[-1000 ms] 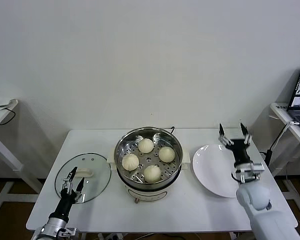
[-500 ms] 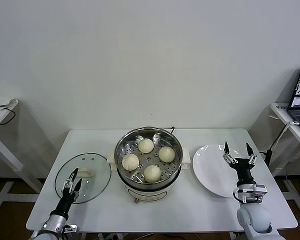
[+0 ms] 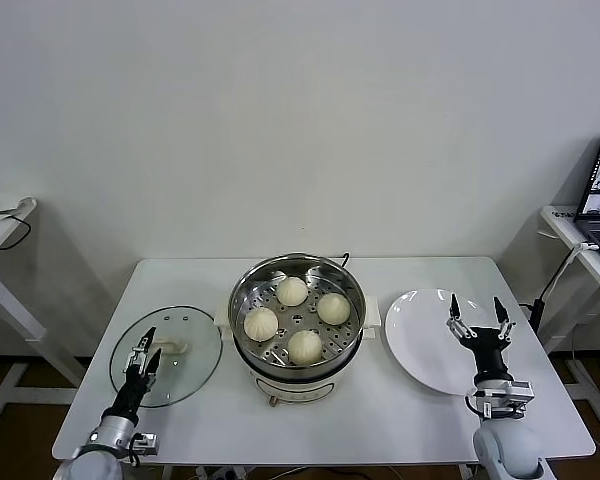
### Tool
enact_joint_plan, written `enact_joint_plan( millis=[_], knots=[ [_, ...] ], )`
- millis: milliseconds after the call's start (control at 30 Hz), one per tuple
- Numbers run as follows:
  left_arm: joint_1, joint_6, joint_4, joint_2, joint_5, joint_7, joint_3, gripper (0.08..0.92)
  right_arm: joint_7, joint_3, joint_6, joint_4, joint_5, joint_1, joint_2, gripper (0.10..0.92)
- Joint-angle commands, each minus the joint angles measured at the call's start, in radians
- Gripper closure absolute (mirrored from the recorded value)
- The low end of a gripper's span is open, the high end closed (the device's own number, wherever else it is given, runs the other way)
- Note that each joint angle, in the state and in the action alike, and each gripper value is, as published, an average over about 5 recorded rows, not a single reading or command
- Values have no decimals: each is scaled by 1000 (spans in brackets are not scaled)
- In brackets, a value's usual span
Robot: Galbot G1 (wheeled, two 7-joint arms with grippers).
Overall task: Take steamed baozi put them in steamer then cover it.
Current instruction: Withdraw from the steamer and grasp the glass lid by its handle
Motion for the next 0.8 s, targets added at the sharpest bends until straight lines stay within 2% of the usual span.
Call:
enact_joint_plan(
  millis=[33,800],
  knots=[
    [-62,10,34,3,3,21,7,177,0,8,0,8,-10,-14,7,203],
    [-146,51,119,-10,-43,69,51,177,2,11,5,13,-29,-19,18,203]
  ],
)
